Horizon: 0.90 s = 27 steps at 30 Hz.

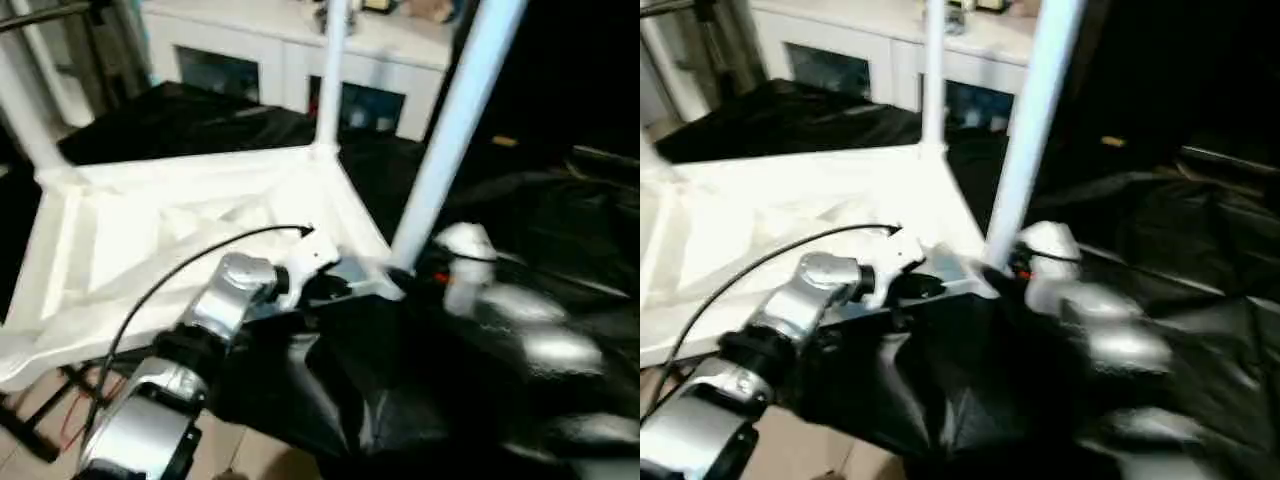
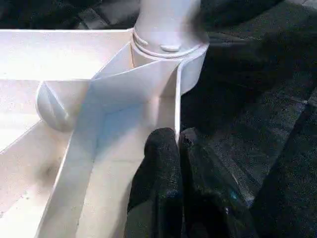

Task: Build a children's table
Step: Rotate leg to tighten

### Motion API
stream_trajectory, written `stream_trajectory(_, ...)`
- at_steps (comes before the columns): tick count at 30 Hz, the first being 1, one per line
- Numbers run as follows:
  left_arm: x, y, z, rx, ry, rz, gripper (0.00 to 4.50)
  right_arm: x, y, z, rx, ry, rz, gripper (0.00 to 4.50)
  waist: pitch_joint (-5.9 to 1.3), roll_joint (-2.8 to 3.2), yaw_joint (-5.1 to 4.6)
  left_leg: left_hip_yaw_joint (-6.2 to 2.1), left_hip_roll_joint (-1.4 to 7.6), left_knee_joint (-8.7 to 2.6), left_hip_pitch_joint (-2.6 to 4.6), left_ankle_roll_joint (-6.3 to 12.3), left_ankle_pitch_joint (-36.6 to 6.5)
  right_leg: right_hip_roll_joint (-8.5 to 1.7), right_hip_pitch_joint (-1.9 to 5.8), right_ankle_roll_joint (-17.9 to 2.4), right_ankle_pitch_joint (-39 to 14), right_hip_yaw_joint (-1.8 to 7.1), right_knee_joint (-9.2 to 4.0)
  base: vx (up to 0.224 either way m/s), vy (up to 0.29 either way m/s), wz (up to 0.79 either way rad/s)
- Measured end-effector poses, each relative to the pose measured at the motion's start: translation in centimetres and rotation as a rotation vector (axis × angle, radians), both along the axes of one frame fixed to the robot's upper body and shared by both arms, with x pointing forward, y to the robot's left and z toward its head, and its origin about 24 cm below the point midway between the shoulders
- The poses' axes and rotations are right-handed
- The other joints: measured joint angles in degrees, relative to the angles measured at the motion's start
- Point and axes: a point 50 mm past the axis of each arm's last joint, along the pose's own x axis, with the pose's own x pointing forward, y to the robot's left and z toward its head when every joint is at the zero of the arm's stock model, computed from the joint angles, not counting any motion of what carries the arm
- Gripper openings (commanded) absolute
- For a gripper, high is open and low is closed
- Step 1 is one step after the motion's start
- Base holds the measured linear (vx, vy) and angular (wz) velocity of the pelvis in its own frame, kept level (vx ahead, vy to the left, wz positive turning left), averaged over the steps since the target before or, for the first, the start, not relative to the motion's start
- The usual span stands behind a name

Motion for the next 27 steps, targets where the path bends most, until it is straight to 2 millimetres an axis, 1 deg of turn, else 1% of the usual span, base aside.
stream_trajectory(3,0.2,0.3,0.2,0.005,-0.017,0.010,0.00,-1.0,-2.1,0.2,-0.004,0.038,0.031,3.07,0.12,0.03,-0.12,-0.01,0.00,0.02,-0.18,0.00,0.01,0.05,-0.15,0.00,0.00,-0.06,0.01,0.000,0.000,0.00)
stream_trajectory(6,0.2,0.3,0.2,0.006,-0.022,0.004,0.00,-1.1,-3.7,0.9,-0.019,0.029,0.007,3.07,0.16,0.09,-0.05,-0.01,0.00,0.07,-0.27,0.01,0.02,0.05,-0.23,-0.01,0.01,-0.06,0.07,0.000,0.000,0.00)
stream_trajectory(8,0.2,0.2,0.2,0.006,-0.025,0.000,0.00,-1.3,-4.6,1.0,-0.038,0.036,-0.017,3.07,0.17,0.09,0.04,-0.01,0.00,0.07,-0.27,0.01,0.02,0.05,-0.22,-0.01,0.01,-0.06,0.07,0.000,0.000,0.00)
stream_trajectory(10,0.3,0.3,0.2,0.008,-0.025,-0.007,0.00,-1.7,-5.3,1.0,-0.039,0.044,-0.026,3.07,0.17,0.09,-0.03,0.00,0.00,0.06,-0.27,0.01,0.01,0.06,-0.23,-0.01,0.00,-0.07,0.06,0.000,0.000,0.00)
stream_trajectory(12,0.3,0.3,0.2,0.007,-0.026,-0.008,0.00,-2.0,-5.3,0.7,-0.035,0.058,-0.023,3.07,0.17,0.10,-0.03,-0.01,0.00,0.07,-0.28,0.01,0.02,0.06,-0.24,-0.01,0.00,-0.08,0.07,0.000,0.000,0.00)
stream_trajectory(14,0.2,0.3,0.2,0.006,-0.036,-0.016,0.00,-2.5,-4.9,0.7,-0.020,0.068,0.014,3.07,0.25,0.22,0.00,-0.01,0.00,0.07,-0.30,0.02,0.02,0.06,-0.24,-0.01,0.00,-0.08,0.07,0.000,0.000,0.00)
stream_trajectory(17,0.2,0.1,0.1,-0.006,-0.062,-0.029,0.00,-2.7,-3.0,0.6,0.021,0.068,0.088,3.07,0.29,0.36,0.04,-0.02,0.01,0.09,-0.30,0.08,0.06,0.07,-0.24,-0.01,0.01,-0.10,0.12,0.000,0.000,0.00)
stream_trajectory(18,0.2,-0.1,0.1,-0.012,-0.061,-0.027,0.45,-2.7,-2.2,0.5,0.037,0.067,0.117,3.15,0.33,0.41,0.13,-0.02,0.02,0.11,-0.32,0.10,0.08,0.07,-0.25,-0.02,0.01,-0.11,0.13,0.000,0.000,0.00)
stream_trajectory(19,0.2,-0.2,0.2,-0.025,-0.054,-0.020,0.56,-2.7,-1.6,0.6,0.052,0.063,0.138,3.15,0.35,0.40,0.14,-0.03,0.03,0.11,-0.33,0.10,0.08,0.07,-0.25,-0.03,0.02,-0.10,0.14,0.000,0.000,0.00)
stream_trajectory(20,0.2,-0.2,0.3,-0.046,-0.050,-0.015,0.56,-2.7,-1.0,0.6,0.064,0.060,0.154,3.15,0.42,0.33,0.18,-0.04,0.03,0.16,-0.37,0.10,0.08,0.07,-0.27,-0.03,0.02,-0.12,0.15,0.000,0.000,0.00)
stream_trajectory(21,0.2,-0.2,0.4,-0.071,-0.045,-0.011,0.58,-2.7,-0.5,0.7,0.072,0.056,0.173,3.15,0.49,0.20,0.30,-0.10,0.05,0.24,-0.63,0.10,0.08,0.06,-0.38,-0.03,0.02,-0.16,0.13,0.000,0.000,0.00)
stream_trajectory(23,0.1,-0.1,0.8,-0.111,-0.043,0.003,0.84,-2.6,0.3,0.9,0.093,0.045,0.194,3.15,0.50,0.06,0.33,-0.10,0.13,0.48,-0.86,0.21,0.07,0.03,-0.77,-0.07,0.05,-0.14,0.21,0.000,0.000,0.00)
stream_trajectory(24,-0.2,0.3,1.1,-0.141,-0.034,0.016,0.97,-2.6,1.2,1.0,0.113,0.041,0.216,3.15,0.54,-0.03,0.23,-0.09,0.12,0.59,-1.11,0.51,0.16,0.02,-0.99,-0.08,0.05,-0.14,0.27,0.000,0.000,0.00)
stream_trajectory(26,-0.8,1.3,1.7,-0.164,-0.022,0.019,0.99,-2.7,2.2,1.0,0.145,0.036,0.234,3.15,0.64,-0.19,-0.09,-0.03,0.11,0.62,-1.26,0.58,0.13,0.03,-1.18,-0.09,0.04,-0.15,0.29,0.000,0.000,0.00)
stream_trajectory(27,-1.0,2.0,2.0,-0.167,-0.015,0.019,0.99,-2.8,2.3,0.8,0.152,0.043,0.233,3.15,0.67,-0.23,-0.04,-0.05,0.11,0.65,-1.32,0.61,0.10,0.05,-1.19,-0.12,0.02,-0.17,0.31,0.000,0.000,0.00)
